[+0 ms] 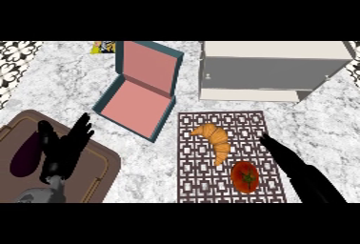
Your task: Pick the tomato from the placemat and place it in the tiered shelf
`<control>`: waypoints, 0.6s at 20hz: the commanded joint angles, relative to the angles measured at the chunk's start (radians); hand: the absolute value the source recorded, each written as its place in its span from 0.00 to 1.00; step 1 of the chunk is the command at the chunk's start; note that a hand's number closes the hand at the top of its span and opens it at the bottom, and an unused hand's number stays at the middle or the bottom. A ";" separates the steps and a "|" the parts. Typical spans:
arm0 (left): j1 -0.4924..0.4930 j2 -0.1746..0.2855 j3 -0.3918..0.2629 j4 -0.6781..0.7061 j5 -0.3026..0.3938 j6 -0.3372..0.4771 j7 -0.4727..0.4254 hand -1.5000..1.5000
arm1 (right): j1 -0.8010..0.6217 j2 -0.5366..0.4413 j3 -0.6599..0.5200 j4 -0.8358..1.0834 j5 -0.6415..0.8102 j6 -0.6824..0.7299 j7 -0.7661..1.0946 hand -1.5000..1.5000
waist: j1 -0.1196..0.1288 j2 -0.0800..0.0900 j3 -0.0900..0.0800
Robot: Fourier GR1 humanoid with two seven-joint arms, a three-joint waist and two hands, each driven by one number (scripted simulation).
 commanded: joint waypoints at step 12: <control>0.062 -0.076 0.014 -0.045 -0.074 -0.029 0.007 0.50 | -0.037 0.159 -0.018 0.144 0.192 0.023 -0.012 0.00 | 0.002 0.001 -0.001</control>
